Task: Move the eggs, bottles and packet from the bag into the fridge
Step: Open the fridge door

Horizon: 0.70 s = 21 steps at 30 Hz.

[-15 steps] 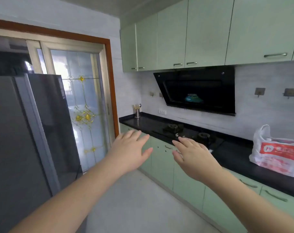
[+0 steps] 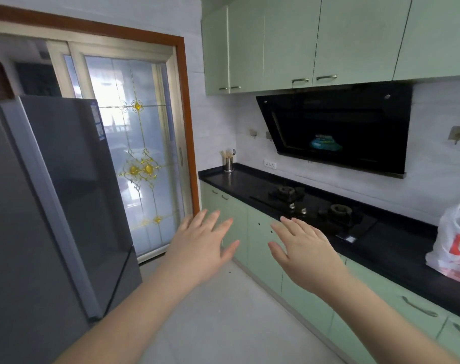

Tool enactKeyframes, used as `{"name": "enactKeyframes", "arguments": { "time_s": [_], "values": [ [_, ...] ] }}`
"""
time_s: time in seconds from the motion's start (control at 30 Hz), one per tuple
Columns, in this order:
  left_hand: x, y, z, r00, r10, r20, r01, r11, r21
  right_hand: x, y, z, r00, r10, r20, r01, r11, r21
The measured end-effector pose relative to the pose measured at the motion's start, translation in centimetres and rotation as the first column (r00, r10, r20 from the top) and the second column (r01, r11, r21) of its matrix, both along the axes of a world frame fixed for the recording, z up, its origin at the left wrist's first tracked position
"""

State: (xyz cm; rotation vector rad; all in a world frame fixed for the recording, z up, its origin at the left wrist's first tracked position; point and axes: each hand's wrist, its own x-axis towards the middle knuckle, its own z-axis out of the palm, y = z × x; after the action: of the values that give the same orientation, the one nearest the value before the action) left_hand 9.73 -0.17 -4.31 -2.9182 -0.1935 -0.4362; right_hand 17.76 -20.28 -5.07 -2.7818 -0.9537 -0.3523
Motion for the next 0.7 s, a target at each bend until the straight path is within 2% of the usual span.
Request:
{"name": "enactKeyframes", "arguments": {
  "time_s": [0.2, 0.37, 0.47, 0.7],
  "values": [
    [2.8, 4.8, -0.5, 0.998, 0.066, 0.015, -0.066, 0.998, 0.006, 3.8, 6.3, -1.1, 0.999, 0.033, -0.017, -0.033, 0.999, 0.006],
    [5.5, 11.1, -0.4, 0.992, 0.113, 0.049, -0.113, 0.994, 0.004, 7.1, 12.7, -0.4, 0.996, 0.077, 0.035, -0.077, 0.997, 0.016],
    [7.6, 14.2, -0.4, 0.992, 0.112, 0.059, -0.114, 0.993, 0.029, 9.0, 15.6, 0.2, 0.993, 0.085, 0.08, -0.089, 0.995, 0.048],
    [12.9, 18.2, -0.1, 0.995, 0.08, 0.062, -0.082, 0.996, 0.031, 13.7, 19.5, -0.2, 0.997, 0.053, 0.063, -0.056, 0.998, 0.04]
  ]
}}
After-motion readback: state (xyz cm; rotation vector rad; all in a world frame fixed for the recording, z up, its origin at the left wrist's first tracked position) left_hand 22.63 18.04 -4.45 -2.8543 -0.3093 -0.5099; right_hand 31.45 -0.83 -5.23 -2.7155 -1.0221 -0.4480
